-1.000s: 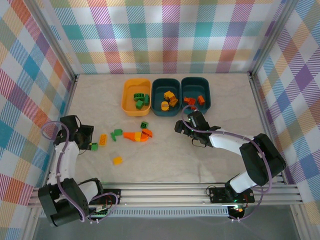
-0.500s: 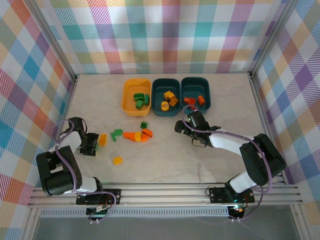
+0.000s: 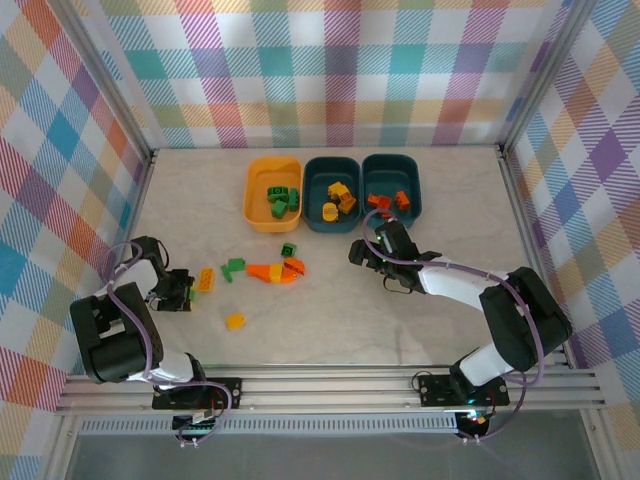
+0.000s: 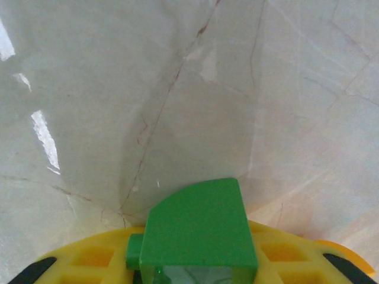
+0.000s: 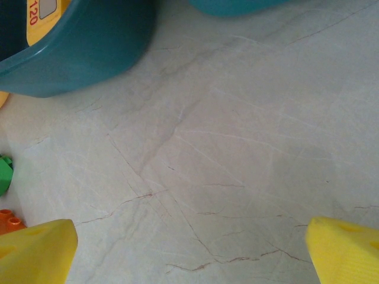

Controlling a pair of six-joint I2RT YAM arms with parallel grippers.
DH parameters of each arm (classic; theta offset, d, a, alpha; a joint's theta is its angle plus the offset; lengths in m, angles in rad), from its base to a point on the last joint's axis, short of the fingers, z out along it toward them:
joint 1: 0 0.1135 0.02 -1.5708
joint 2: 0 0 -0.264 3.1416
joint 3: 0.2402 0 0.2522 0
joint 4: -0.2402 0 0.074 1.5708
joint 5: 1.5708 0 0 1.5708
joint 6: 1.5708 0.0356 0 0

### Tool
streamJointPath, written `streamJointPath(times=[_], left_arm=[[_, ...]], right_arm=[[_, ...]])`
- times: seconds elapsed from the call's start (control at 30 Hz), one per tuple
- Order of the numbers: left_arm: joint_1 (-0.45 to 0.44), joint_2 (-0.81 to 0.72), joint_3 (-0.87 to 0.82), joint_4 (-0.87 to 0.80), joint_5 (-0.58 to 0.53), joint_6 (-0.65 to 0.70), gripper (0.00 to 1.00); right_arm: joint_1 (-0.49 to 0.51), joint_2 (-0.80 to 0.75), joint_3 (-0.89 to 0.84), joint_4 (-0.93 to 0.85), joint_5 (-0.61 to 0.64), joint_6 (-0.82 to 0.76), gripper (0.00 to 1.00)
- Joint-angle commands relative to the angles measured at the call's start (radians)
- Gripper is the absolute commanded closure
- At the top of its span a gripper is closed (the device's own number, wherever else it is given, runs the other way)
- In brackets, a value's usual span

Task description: Sort the legos into containers by color

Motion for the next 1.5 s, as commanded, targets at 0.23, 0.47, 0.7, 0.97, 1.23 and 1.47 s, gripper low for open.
streamJointPath(times=[0.23, 0.47, 0.7, 0.97, 1.23, 1.47], left_arm=[[0.001, -0.158, -0.057, 0.134, -0.008, 0.031, 0.65], [-0.193, -0.238, 0.066, 0.128, -0.023, 0.013, 0.64], [-0.46, 0.158, 0.469, 0.238, 0.067, 0.124, 0.61], [-0.565, 0.641, 1.013, 0.083, 0.063, 0.238, 0.65], [-0.616, 0.704, 1.191, 0.004, 0.057, 0.315, 0.23], [-0.65, 0.275, 0.82, 0.048, -0.095, 0.397, 0.15]], right_arm=[[0.003, 0.019, 0.031, -0.003, -0.009, -0.01, 0.01], [0.003, 0.019, 0.03, -0.001, -0.013, -0.008, 0.01], [0.003, 0.025, 0.034, -0.005, -0.01, -0.011, 0.02], [0.003, 0.005, 0.029, -0.013, 0.014, -0.021, 0.01], [0.003, 0.004, 0.027, -0.008, 0.008, -0.025, 0.01], [0.003, 0.017, 0.031, -0.001, -0.013, -0.018, 0.01]])
